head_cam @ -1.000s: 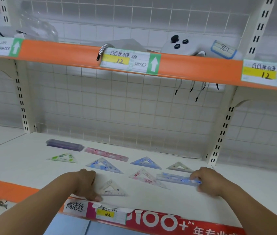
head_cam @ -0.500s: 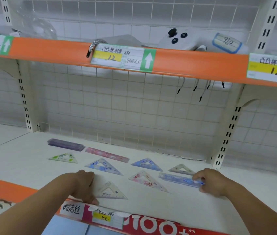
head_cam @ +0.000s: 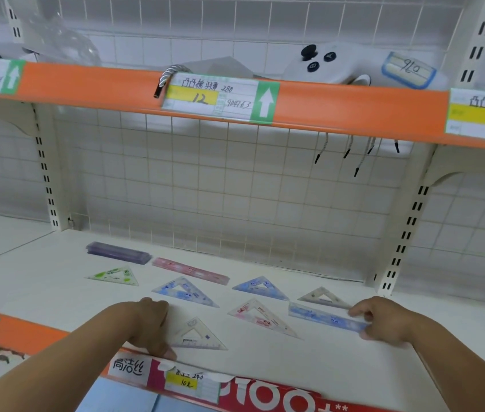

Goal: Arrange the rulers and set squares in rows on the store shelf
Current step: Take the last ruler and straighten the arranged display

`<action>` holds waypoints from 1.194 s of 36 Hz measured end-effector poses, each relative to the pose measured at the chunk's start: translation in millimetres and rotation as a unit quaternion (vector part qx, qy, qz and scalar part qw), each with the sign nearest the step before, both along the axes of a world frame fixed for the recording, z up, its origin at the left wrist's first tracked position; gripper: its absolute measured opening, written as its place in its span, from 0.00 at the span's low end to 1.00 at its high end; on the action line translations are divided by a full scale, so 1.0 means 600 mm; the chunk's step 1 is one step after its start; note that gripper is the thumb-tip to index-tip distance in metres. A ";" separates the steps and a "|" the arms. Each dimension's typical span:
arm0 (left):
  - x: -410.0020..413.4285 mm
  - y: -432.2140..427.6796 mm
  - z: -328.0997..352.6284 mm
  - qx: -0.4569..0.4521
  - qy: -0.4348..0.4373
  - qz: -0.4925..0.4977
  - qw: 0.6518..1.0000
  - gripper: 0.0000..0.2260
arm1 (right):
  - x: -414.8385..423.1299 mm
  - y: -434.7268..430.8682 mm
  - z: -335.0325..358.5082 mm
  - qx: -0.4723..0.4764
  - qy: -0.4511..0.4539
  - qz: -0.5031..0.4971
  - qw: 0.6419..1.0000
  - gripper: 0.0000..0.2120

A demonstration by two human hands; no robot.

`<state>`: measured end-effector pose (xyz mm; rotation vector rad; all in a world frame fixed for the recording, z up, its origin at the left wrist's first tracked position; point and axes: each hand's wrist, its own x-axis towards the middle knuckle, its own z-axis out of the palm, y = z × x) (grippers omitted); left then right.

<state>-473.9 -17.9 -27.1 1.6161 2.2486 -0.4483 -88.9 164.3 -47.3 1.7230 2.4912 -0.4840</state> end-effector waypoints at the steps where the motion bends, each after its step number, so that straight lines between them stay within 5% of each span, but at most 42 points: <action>1: 0.000 0.000 0.000 0.000 0.000 0.000 1.000 0.34 | 0.000 -0.001 0.000 0.000 0.000 -0.002 1.000 0.20; 5: -0.001 0.001 0.000 0.000 -0.003 -0.001 1.000 0.34 | -0.005 -0.005 -0.003 0.023 -0.007 0.006 1.000 0.10; 11: 0.000 -0.001 -0.001 0.006 -0.007 -0.002 1.000 0.34 | -0.011 -0.010 -0.004 0.052 -0.032 0.015 0.998 0.07; 15: 0.001 -0.003 -0.002 0.013 -0.002 -0.006 1.000 0.34 | -0.029 -0.029 0.011 0.080 -0.036 0.006 0.996 0.20; 20: -0.002 -0.010 -0.008 0.044 -0.012 0.000 0.999 0.33 | -0.131 -0.075 0.033 0.128 0.067 0.058 0.988 0.11; 29: -0.010 -0.027 -0.025 0.110 -0.068 0.008 0.992 0.26 | -0.312 -0.189 0.010 0.020 0.058 0.146 0.987 0.15; 36: -0.004 -0.019 -0.031 0.141 -0.079 -0.020 0.987 0.24 | -0.365 -0.219 0.002 0.021 0.034 0.109 0.993 0.25; 43: -0.002 0.004 -0.044 0.154 -0.085 -0.043 0.984 0.18 | -0.396 -0.230 -0.001 0.008 0.013 0.047 0.999 0.14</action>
